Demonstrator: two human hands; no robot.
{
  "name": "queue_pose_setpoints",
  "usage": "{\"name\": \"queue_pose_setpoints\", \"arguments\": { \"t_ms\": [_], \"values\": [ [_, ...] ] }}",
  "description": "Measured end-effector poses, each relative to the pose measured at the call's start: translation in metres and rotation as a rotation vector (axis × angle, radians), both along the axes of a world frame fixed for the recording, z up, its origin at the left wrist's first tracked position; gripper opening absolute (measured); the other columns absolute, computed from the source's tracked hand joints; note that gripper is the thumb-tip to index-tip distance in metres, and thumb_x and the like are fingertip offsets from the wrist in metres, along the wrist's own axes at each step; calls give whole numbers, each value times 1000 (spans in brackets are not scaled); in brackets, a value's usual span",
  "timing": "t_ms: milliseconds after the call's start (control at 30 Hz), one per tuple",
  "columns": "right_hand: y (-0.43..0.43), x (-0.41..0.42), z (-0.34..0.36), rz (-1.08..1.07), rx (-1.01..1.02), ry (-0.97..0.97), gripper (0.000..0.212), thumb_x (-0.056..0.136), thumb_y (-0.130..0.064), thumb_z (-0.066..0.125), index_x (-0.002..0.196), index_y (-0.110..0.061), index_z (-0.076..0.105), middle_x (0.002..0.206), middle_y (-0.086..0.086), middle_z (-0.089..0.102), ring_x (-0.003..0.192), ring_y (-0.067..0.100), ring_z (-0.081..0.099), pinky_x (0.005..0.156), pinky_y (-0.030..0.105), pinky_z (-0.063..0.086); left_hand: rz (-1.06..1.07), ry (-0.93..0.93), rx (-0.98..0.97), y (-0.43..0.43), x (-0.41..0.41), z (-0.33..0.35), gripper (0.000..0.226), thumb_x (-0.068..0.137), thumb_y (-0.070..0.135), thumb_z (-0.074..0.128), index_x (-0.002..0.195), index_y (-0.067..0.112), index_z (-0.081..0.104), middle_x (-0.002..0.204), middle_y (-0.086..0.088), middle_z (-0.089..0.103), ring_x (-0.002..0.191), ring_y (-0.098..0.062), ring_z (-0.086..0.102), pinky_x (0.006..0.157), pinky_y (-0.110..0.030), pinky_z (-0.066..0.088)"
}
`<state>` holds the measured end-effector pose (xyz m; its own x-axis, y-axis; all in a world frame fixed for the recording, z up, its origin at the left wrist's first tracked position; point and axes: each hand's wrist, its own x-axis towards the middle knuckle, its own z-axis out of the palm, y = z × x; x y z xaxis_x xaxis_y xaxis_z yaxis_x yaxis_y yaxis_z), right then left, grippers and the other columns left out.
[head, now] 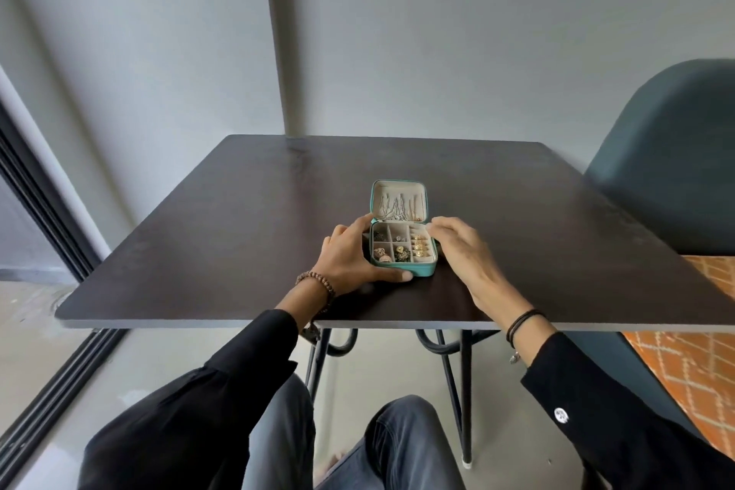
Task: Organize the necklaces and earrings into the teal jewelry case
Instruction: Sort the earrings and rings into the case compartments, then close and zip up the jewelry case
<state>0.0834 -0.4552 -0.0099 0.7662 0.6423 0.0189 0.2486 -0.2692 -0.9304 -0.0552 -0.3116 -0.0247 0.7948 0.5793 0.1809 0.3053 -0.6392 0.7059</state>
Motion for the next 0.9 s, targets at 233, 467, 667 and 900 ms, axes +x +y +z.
{"name": "queue_pose_setpoints", "arguments": {
  "t_ms": [233,467,667,900],
  "values": [
    [25,24,-3,-18,17,57,49,82,-62,59,118,-31,66,120,-10,70,110,11,65,101,41,51,-80,70,-50,19,0,-5,126,53,65,87,153,37,15,143,13,53,137,-12,29,116,-46,30],
    [48,34,6,46,199,325,27,106,-32,48,111,-12,65,108,1,72,104,12,66,82,24,51,-66,73,-72,26,3,-8,130,53,64,87,155,29,15,143,10,54,139,-15,36,116,-46,33],
    [48,44,7,-12,371,505,48,103,-41,50,132,-2,55,121,8,67,114,18,63,95,27,50,-57,92,-111,29,6,-8,137,51,64,88,156,24,11,146,7,50,140,-17,39,117,-48,33],
    [43,49,8,-64,500,664,35,98,-44,58,102,-10,67,99,3,73,98,16,66,95,32,47,-59,107,-129,28,4,-6,142,42,73,84,156,27,14,147,6,49,140,-17,39,117,-48,33]
  ]
}}
